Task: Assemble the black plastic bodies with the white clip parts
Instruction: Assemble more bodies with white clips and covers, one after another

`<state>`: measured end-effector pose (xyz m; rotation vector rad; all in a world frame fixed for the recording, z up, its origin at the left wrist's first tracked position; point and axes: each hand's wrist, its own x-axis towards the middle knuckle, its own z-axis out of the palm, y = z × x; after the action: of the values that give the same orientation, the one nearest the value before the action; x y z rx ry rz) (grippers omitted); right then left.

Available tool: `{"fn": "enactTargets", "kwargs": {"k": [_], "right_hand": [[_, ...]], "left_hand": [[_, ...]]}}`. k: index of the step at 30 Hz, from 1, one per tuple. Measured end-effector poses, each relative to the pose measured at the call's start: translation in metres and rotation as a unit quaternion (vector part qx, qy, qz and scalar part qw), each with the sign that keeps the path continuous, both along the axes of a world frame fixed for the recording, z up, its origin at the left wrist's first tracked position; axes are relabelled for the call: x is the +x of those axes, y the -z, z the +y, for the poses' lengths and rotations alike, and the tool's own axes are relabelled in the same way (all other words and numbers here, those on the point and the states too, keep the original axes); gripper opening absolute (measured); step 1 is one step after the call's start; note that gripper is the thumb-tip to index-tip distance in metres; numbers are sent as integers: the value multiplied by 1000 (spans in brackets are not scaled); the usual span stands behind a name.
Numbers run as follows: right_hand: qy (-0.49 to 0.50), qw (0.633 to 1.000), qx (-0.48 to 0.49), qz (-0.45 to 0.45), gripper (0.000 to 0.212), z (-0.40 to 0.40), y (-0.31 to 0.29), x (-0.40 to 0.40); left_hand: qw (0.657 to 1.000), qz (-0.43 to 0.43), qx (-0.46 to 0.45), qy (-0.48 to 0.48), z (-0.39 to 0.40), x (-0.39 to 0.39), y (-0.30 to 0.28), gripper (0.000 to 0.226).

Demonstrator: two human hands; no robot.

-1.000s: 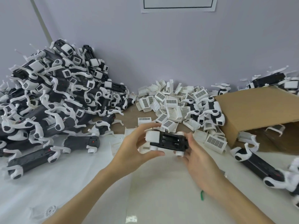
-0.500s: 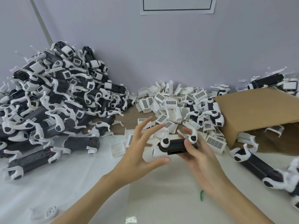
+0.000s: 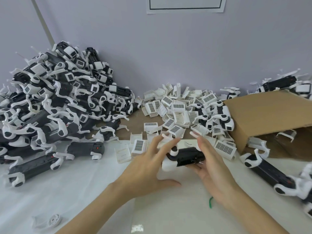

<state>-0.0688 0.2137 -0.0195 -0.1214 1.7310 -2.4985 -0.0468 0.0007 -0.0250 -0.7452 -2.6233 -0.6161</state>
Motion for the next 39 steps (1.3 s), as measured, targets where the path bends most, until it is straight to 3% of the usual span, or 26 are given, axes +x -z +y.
{"fn": "enactTargets", "kwargs": {"k": [1,3,6,10,14,16,19,24,28,32,36,39], "right_hand": [[-8,1000,7,-13,36,1,0,0],[-30,999,31,-30,36,1,-1,2],[-49,996,59,-35,48,0,1,4],[-75,994,70,36,43,-1,9,5],[-79,979,154,109,50,-4,12,8],[-73,975,168,129,49,-4,12,8],[-52,975,178,124,49,-5,15,8],[-14,977,188,98,32,-5,19,5],[-37,981,174,73,35,-3,21,1],[-19,981,171,94,36,-2,16,1],[16,955,245,168,30,0,3,4],[-27,955,252,154,34,-1,-4,0]], "left_hand": [[996,67,-55,-27,-2,0,2,98],[984,158,-66,-48,-3,0,2,86],[979,191,-18,-63,-6,-2,4,76],[978,58,195,-48,-2,0,8,75],[931,-45,357,-59,3,1,0,48],[902,-103,413,-68,6,3,-3,42],[860,-186,472,-63,12,3,-5,55],[821,-221,524,-46,12,6,-12,50],[832,-199,516,-34,16,6,-14,52],[811,-203,546,-58,18,4,-12,62],[864,-195,463,-47,11,4,-4,50],[865,-205,455,-45,5,1,5,47]]}}
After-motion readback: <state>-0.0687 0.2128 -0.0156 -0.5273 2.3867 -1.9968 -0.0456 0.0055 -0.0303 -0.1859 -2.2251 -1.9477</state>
